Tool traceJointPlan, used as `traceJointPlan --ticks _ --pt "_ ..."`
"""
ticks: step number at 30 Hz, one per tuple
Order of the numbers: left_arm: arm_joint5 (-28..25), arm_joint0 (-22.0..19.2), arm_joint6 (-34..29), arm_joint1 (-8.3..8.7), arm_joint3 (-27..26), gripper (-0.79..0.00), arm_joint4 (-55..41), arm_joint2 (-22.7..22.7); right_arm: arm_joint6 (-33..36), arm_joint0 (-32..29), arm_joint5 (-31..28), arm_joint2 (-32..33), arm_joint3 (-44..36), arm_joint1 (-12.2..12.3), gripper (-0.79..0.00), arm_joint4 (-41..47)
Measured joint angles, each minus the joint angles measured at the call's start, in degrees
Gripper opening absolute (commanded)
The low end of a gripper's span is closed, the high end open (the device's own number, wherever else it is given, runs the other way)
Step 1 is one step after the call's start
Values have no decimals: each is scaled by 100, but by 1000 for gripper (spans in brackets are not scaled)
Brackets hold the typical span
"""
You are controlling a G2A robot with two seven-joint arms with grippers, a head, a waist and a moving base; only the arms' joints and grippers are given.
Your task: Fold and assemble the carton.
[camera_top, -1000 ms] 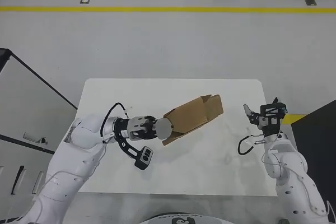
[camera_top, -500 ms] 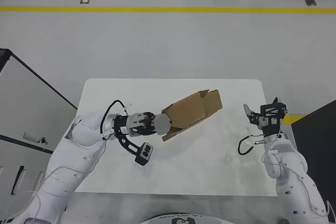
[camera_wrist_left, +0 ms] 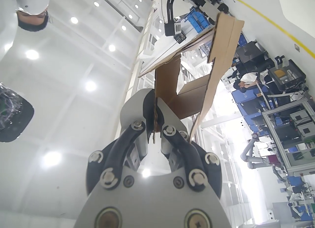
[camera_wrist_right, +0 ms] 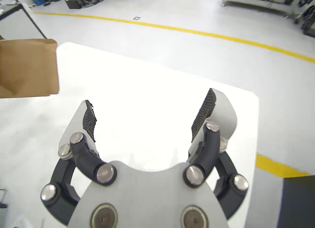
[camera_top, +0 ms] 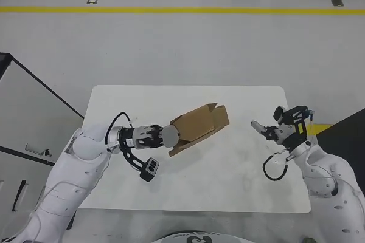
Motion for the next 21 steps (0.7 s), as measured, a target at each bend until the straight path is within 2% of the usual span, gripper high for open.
traceJointPlan --ticks 2,7,10,16,21 --pt "-2 9 11 4 -13 -785 -14 6 347 38 -12 81 -28 10 0 612" --pt "-4 9 6 3 -13 -785 -11 6 229 33 -3 57 -20 5 0 391" --pt "-149 58 -115 7 -82 -785 59 14 323 61 -73 -17 105 0 0 989" --pt "-241 135 -65 45 -162 -785 85 -17 1829 419 -86 116 228 88 0 3305" --pt "-291 192 -79 71 -204 -785 85 -44 3000 793 194 184 399 177 0 4646"
